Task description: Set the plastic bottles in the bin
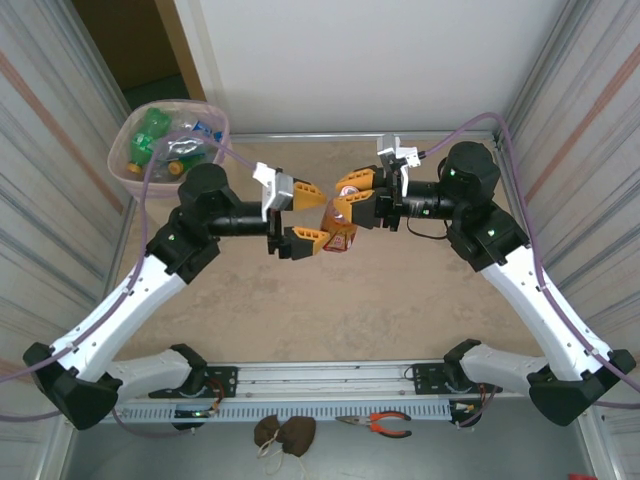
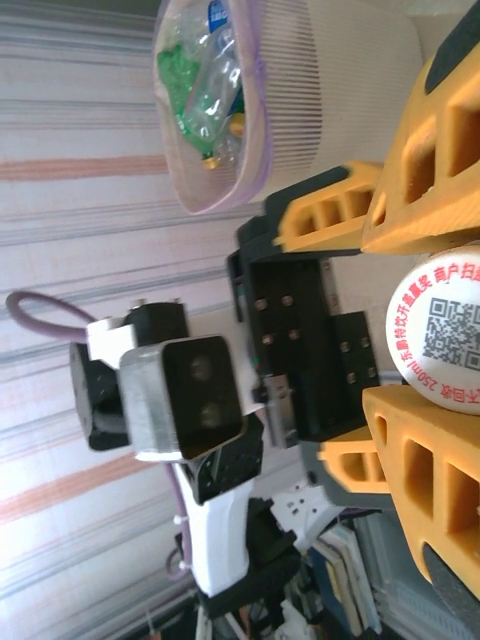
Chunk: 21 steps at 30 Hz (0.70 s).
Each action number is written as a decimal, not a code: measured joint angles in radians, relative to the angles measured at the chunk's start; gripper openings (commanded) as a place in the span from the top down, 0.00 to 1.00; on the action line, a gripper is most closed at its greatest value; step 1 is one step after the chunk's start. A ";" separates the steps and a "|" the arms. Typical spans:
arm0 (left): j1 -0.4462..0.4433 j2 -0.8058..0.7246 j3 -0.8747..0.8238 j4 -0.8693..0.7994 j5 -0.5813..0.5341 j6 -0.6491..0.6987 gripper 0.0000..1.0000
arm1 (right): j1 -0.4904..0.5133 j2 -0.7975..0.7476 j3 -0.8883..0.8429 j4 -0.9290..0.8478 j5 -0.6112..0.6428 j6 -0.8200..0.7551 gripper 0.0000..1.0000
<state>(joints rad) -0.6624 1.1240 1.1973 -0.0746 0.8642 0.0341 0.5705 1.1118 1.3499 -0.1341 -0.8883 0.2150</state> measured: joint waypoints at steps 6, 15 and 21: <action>-0.032 0.029 0.038 -0.082 0.001 0.073 0.27 | 0.012 -0.001 0.000 0.059 -0.019 0.049 0.61; -0.033 0.040 0.060 -0.117 0.043 0.121 0.26 | 0.031 -0.016 0.000 0.105 -0.021 0.090 0.62; -0.034 0.050 0.061 -0.138 0.036 0.133 0.27 | 0.034 -0.018 0.000 0.082 0.021 0.082 0.64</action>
<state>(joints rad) -0.6960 1.1740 1.2587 -0.2131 0.9001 0.1673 0.6048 1.0935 1.3499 -0.0517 -0.8673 0.2974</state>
